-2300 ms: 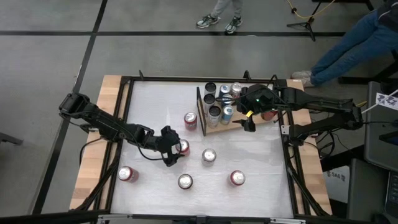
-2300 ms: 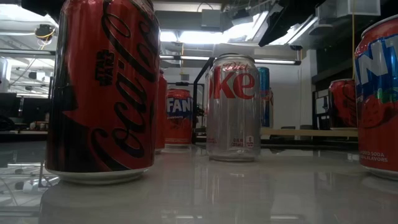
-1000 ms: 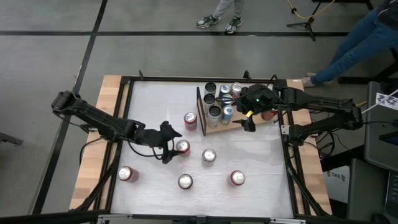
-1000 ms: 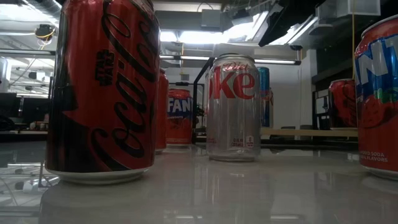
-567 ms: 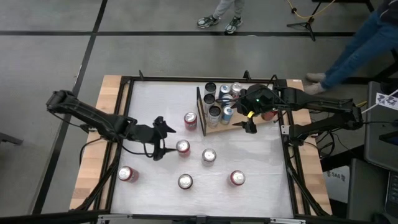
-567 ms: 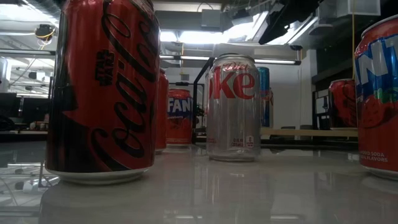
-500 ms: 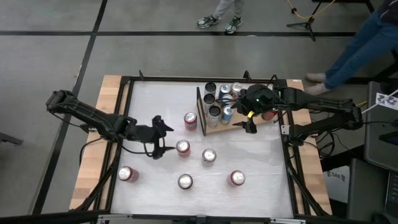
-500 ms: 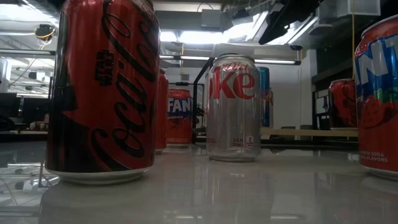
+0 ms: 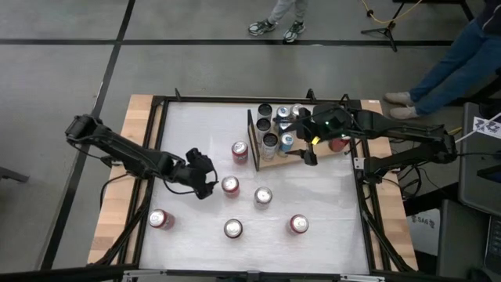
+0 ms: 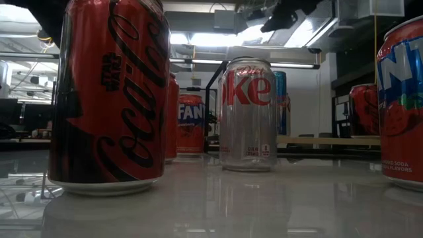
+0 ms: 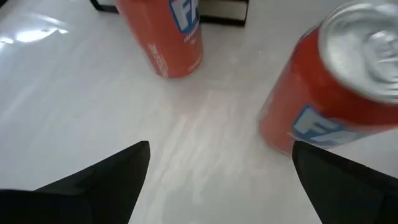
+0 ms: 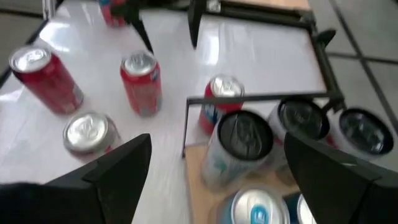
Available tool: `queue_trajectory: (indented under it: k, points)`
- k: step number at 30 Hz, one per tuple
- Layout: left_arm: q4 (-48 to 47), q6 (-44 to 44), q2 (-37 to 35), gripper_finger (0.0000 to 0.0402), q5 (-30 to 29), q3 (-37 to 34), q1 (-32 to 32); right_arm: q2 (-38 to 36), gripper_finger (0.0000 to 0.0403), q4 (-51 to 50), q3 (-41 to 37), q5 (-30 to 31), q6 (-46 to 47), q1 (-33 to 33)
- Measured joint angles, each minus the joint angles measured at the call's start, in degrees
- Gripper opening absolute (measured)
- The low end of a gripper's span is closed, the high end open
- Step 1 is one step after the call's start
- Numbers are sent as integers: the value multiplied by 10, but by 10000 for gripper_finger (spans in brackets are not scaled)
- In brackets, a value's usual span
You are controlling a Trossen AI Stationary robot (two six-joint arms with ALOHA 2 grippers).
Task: Place canned beverage on shelf
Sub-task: Put the orange can on the shelf
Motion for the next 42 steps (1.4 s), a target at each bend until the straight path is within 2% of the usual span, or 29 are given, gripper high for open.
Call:
queue_trajectory:
  k: [6,11,28,36,42]
  points:
    - [59,-10,47,386,-10,0,0,0,357,54,0,0,23,0]
    - [93,-10,72,386,22,0,-1,0,357,71,0,0,63,0]
    - [208,-9,73,386,69,0,-10,66,357,83,0,-10,73,0]
    - [227,14,73,386,69,0,-19,101,357,95,0,-60,73,0]
    - [226,21,73,386,68,0,-20,103,357,114,0,-57,73,19]
